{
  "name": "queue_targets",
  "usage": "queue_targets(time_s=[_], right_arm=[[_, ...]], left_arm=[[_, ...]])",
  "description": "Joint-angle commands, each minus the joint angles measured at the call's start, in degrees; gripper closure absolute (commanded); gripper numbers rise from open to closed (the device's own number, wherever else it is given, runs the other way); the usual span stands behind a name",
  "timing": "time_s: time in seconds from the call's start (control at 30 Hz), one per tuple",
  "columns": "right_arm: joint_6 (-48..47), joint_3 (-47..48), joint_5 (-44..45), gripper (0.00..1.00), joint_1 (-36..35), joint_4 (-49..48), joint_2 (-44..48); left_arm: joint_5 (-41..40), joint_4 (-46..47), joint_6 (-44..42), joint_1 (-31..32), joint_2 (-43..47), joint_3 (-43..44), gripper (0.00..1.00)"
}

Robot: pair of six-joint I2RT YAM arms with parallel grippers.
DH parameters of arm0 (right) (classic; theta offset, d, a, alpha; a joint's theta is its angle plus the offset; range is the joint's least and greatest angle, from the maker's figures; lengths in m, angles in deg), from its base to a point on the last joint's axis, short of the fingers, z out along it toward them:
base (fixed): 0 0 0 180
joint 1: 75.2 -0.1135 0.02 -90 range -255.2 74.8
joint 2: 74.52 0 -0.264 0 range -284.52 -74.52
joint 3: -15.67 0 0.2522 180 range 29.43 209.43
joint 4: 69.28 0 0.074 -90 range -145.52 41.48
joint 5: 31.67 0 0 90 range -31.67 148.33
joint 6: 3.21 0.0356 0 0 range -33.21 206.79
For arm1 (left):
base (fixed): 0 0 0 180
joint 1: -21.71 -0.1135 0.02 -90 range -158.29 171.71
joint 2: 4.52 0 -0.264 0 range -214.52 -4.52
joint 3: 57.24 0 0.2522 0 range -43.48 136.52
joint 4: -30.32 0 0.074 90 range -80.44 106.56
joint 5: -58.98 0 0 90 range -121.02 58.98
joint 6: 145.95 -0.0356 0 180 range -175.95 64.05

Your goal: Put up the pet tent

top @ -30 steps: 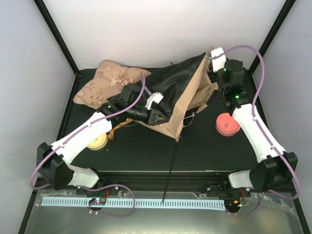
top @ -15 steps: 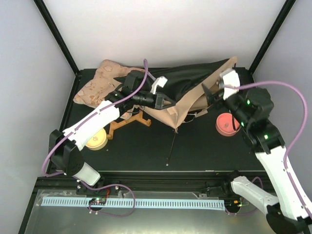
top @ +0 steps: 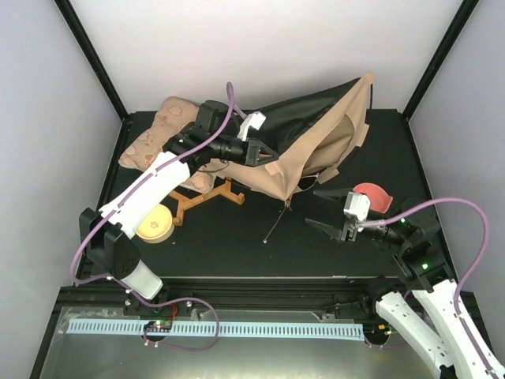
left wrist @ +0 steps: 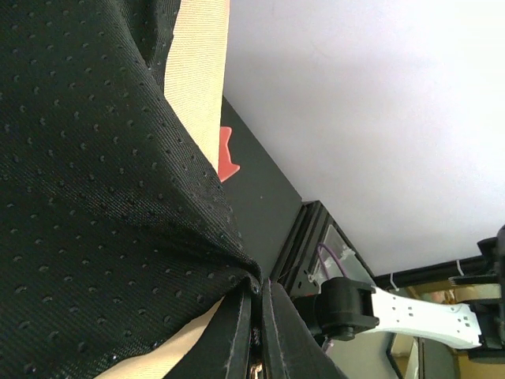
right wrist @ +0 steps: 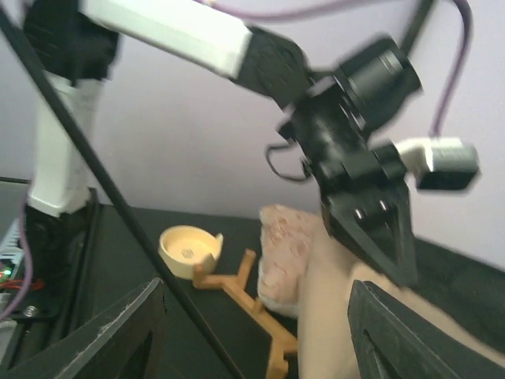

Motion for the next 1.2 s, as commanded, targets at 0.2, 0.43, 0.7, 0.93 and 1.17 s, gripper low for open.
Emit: queue_targets(time_s=[0.2,0.43,0.7,0.93,1.17], right_arm=[[-3.76,4.15,-16.64,0.34,-2.92,-5.91,-0.39],[-8.68,7.39,-9.11,0.34,-15.41,-3.51,-5.33],[-11.15,11.94,4.31,0.43,-30.45,-2.94,-11.34],[-12.26,12.36,7.19,0.55,-34.97,-2.66,-14.22],[-13.34,12.09,10.79,0.68,-38.06,-1.88,-15.35]], left_arm=[[0.96,-0.37,-0.22,-0.18,-1.24,2.53,0.98],[0.59,0.16,0.29,-0.24,-1.68,2.45,0.98],[0.51,0.52,1.13,-0.21,-2.33,2.80,0.98],[0.52,0.47,1.33,-0.24,-2.40,2.91,0.98],[0.49,0.16,1.26,-0.23,-2.55,2.78,0.98]])
